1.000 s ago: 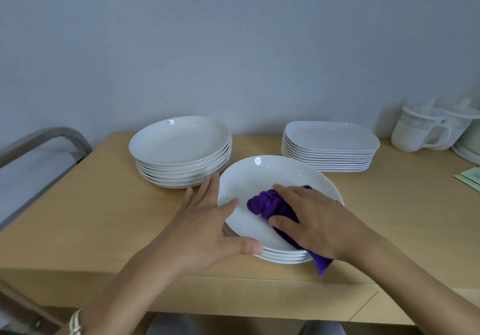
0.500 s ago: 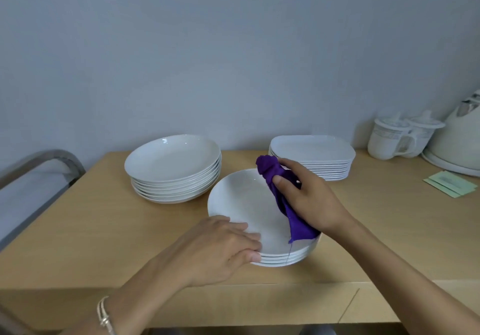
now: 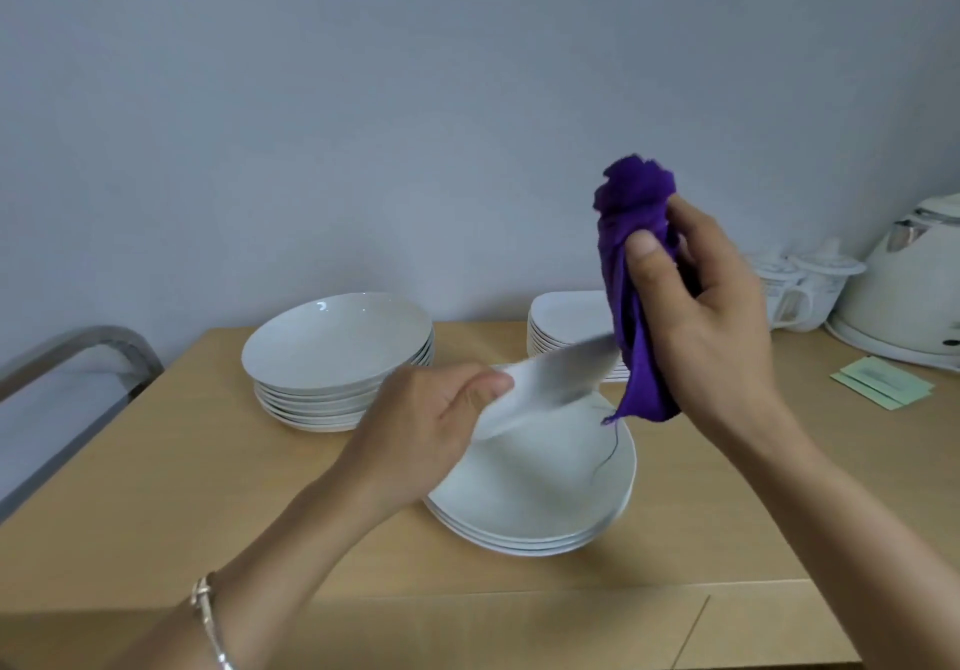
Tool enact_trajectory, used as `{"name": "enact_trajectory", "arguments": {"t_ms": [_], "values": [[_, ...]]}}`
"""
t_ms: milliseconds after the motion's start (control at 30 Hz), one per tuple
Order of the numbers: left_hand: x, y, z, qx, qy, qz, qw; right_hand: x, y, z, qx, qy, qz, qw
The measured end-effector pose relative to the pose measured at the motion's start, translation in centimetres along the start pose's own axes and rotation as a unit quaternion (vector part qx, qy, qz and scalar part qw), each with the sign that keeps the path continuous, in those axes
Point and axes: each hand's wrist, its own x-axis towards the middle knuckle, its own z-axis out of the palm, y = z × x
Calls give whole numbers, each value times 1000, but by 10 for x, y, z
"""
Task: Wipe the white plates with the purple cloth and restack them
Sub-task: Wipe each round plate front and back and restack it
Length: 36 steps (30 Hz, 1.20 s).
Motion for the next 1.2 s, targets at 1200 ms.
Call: {"name": "enact_trajectory", "arguments": {"t_ms": [1200], "values": [[-43,-63,5,-173,-86,-179,965,-36,64,70,-282,-360,-46,888]]}}
